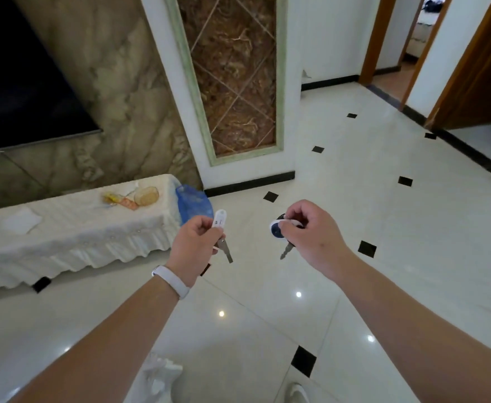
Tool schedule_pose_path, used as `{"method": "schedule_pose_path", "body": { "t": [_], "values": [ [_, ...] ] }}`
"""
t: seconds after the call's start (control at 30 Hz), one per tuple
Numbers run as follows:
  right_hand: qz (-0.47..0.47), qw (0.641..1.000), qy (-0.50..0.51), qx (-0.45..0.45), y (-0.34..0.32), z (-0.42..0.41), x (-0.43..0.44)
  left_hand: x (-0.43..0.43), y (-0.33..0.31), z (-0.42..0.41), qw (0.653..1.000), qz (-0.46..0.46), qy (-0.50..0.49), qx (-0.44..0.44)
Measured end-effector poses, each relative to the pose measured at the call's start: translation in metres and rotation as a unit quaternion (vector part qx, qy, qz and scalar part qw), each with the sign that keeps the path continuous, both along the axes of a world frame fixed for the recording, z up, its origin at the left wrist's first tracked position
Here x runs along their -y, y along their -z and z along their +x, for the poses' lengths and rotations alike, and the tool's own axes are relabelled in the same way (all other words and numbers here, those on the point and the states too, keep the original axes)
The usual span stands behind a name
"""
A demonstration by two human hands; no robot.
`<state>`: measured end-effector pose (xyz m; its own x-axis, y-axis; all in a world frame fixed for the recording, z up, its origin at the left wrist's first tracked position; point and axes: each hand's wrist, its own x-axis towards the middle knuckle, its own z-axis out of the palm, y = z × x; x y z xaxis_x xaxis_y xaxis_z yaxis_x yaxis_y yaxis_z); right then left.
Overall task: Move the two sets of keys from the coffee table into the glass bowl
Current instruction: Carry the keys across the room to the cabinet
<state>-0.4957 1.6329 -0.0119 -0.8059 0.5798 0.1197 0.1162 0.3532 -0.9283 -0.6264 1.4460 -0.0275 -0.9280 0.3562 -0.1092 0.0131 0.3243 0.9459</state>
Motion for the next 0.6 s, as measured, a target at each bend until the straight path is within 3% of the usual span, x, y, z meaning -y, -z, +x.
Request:
{"method": "schedule_pose_path", "body": {
  "t": [0.23, 0.6],
  "values": [
    [-0.004, 0.996, -0.084, -0.002, -0.003, -0.098, -0.023, 0.003, -0.004, -0.063, 0.997, 0.015, -0.077, 0.013],
    [0.026, 0.986, -0.161, 0.029, 0.023, -0.288, 0.022, 0.057, 0.038, -0.228, 0.985, 0.041, -0.161, 0.051]
  ]
}}
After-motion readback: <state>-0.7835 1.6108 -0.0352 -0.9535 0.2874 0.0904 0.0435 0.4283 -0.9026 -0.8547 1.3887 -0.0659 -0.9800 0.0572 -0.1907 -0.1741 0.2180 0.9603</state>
